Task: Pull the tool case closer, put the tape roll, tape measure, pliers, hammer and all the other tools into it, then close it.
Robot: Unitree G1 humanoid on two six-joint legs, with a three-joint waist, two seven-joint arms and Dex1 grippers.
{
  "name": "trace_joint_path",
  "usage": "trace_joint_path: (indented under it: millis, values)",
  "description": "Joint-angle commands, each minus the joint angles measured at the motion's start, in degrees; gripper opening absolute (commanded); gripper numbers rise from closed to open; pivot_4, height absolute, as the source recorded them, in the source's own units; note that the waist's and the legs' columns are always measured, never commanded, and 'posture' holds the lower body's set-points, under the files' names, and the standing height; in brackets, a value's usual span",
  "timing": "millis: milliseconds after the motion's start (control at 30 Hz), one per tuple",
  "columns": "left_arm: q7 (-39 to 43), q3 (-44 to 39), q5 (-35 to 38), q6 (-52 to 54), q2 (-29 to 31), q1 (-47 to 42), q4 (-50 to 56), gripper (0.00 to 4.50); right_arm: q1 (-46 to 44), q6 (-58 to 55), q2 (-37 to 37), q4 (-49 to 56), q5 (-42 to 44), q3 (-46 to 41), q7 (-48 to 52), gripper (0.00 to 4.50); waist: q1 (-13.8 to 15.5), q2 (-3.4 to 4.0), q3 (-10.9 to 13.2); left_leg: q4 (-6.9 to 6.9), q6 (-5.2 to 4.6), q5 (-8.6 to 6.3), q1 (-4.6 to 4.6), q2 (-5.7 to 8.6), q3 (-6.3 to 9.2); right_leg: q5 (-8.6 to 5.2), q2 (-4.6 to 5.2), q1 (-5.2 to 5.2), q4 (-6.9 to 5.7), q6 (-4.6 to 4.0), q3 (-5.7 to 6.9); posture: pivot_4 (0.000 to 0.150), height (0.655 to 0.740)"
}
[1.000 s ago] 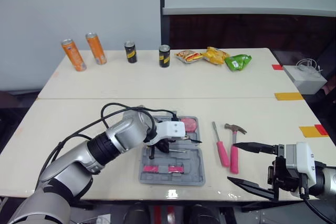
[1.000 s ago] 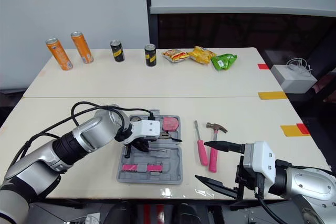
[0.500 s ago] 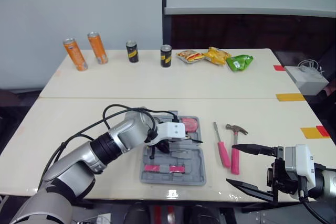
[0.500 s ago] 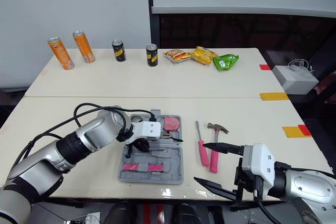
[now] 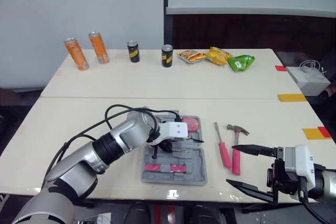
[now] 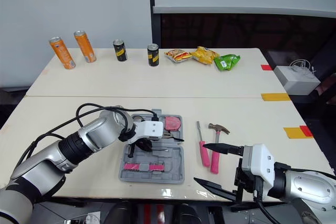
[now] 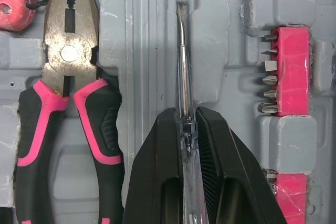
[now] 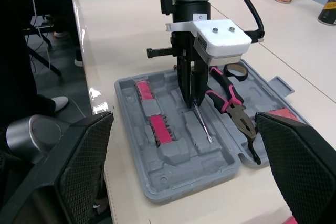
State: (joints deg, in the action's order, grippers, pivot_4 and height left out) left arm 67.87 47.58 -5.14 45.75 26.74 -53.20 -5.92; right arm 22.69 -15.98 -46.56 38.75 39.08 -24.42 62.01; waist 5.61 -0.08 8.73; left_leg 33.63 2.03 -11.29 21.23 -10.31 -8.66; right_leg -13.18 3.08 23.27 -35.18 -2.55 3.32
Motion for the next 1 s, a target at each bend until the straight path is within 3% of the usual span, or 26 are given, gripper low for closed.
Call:
trace_joint_path:
  millis: [33, 100, 233, 367, 633, 867, 1000]
  values:
    - [-0.4, -0.8, -1.7, -1.7, -0.2, -0.6, -1.2, 0.02, 0.2, 0.4, 0.2, 1.8, 1.2, -1.5, -0.2, 4.5, 0.1, 0.0, 0.0, 0.0, 0.0, 0.0, 0.0, 0.0, 0.0, 0.0, 0.0, 0.0, 0.0, 0.0, 0.0, 0.15, 0.74]
    - [-0.9, -1.6, -1.9, -2.0, -0.4, -0.6, -1.6, 1.04, 0.4, 0.4, 0.3, 1.9, 1.2, -1.6, -0.2, 4.5, 0.2, 0.03, 0.0, 0.0, 0.0, 0.0, -0.01, 0.0, 0.0, 0.01, 0.0, -0.01, 0.0, 0.01, 0.0, 0.15, 0.74]
    - [-0.1, -4.0, -0.6, -0.1, 1.0, -0.8, 0.8, 2.31, 1.2, 0.4, 0.5, 2.4, 1.3, -2.0, -0.2, 4.5, 0.3, 0.04, 0.0, 0.0, 0.0, 0.0, -0.01, 0.02, 0.01, 0.02, 0.02, -0.02, 0.01, 0.04, 0.0, 0.15, 0.74]
    - [3.2, -7.7, 2.1, 2.1, 6.3, 0.2, 7.8, 2.31, 1.4, 0.3, 0.6, 2.5, 1.4, -2.0, -0.1, 4.5, 0.0, 0.11, 0.0, -0.05, -0.01, 0.0, 0.0, 0.02, 0.0, 0.02, 0.02, 0.03, 0.02, 0.04, 0.0, 0.15, 0.74]
    - [3.8, -26.3, 13.5, -11.1, 10.6, 12.4, 9.6, 2.31, 0.7, 0.9, 1.9, 1.2, 0.7, -0.4, -0.3, 4.5, 0.0, 0.4, 0.0, -0.1, -0.07, -0.04, 0.03, 0.04, -0.03, 0.0, 0.04, 0.03, 0.13, 0.08, 0.03, 0.15, 0.74]
    - [0.5, -33.5, 17.2, -23.3, 5.9, 20.9, 0.2, 2.31, 0.8, 1.3, 4.3, 1.0, -0.1, 0.8, -1.7, 4.5, 0.2, 0.44, 0.0, -0.09, -0.07, -0.04, -0.02, 0.08, -0.01, 0.0, 0.09, 0.04, 0.13, 0.08, 0.04, 0.15, 0.74]
    - [0.3, -33.9, 17.2, -27.3, 3.1, 22.7, -2.5, 1.17, 1.3, 1.3, 4.4, 1.1, 0.0, 0.4, -1.8, 4.5, 0.4, 0.4, 0.0, -0.03, -0.11, -0.06, 0.0, 0.17, 0.02, 0.03, 0.2, 0.08, 0.13, 0.13, 0.06, 0.15, 0.74]
